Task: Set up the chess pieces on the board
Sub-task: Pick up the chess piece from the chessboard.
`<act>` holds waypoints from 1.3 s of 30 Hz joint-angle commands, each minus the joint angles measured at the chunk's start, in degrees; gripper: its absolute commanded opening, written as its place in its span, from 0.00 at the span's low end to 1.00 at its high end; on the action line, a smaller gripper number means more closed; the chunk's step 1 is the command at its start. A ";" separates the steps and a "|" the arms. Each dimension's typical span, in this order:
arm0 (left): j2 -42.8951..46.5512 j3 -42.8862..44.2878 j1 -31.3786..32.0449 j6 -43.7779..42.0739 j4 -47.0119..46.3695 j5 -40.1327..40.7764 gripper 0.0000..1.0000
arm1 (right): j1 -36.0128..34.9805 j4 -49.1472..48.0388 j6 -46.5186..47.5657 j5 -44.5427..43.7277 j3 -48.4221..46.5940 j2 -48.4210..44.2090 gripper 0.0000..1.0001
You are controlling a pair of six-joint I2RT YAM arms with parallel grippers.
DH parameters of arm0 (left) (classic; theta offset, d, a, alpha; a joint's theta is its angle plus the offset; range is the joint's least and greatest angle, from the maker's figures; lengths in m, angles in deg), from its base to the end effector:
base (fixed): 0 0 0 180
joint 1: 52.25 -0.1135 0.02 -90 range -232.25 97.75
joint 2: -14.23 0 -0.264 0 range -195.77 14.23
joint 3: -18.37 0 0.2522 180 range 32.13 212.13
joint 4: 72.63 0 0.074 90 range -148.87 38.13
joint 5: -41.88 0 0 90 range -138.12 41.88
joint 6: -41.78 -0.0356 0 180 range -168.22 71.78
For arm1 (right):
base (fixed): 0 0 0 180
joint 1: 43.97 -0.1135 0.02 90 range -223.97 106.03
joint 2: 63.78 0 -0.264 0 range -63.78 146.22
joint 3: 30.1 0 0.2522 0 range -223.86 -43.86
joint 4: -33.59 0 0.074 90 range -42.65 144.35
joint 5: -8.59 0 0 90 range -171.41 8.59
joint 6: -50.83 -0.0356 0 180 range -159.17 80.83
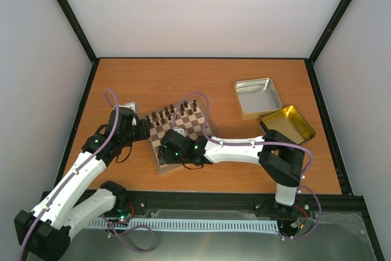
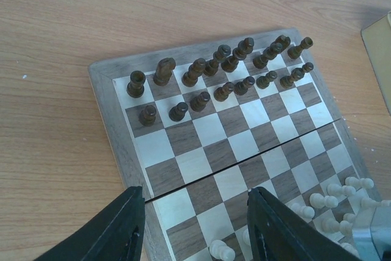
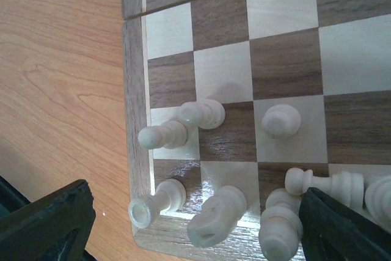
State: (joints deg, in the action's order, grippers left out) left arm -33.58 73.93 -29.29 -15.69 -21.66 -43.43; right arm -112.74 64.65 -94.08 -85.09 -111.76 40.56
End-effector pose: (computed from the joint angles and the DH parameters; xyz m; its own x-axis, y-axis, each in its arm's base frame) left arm 0.1599 -0.0646 0.2681 -0.7112 -0.2808 -0.6445 -0.0575 0.9370 -0.3447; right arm 0.1408 0.3561 0.1837 -0.9178 -0.1074 -0.3824 -0.2879 0.8431 0.4542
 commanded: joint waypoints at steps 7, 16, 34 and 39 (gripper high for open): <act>0.75 0.02 -0.46 0.69 -1.52 0.65 0.47 | -0.31 3.40 -0.43 -4.48 -3.51 2.38 0.91; 0.88 -0.10 -0.46 0.78 -1.61 0.84 0.47 | -0.35 4.82 1.08 -4.90 -3.51 -1.39 0.81; 1.10 -0.06 -0.48 0.95 -1.62 0.92 0.47 | 0.31 16.61 4.52 -14.33 -1.51 -6.33 0.54; 0.97 -0.07 -0.46 0.86 -1.70 0.85 0.47 | 0.31 16.23 6.28 -14.14 -3.13 -3.77 0.47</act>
State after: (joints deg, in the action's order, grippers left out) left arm -33.05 73.73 -29.29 -15.67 -21.90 -43.10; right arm -112.68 79.69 -89.43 -97.13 -112.83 35.13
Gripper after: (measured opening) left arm 0.471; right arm 0.495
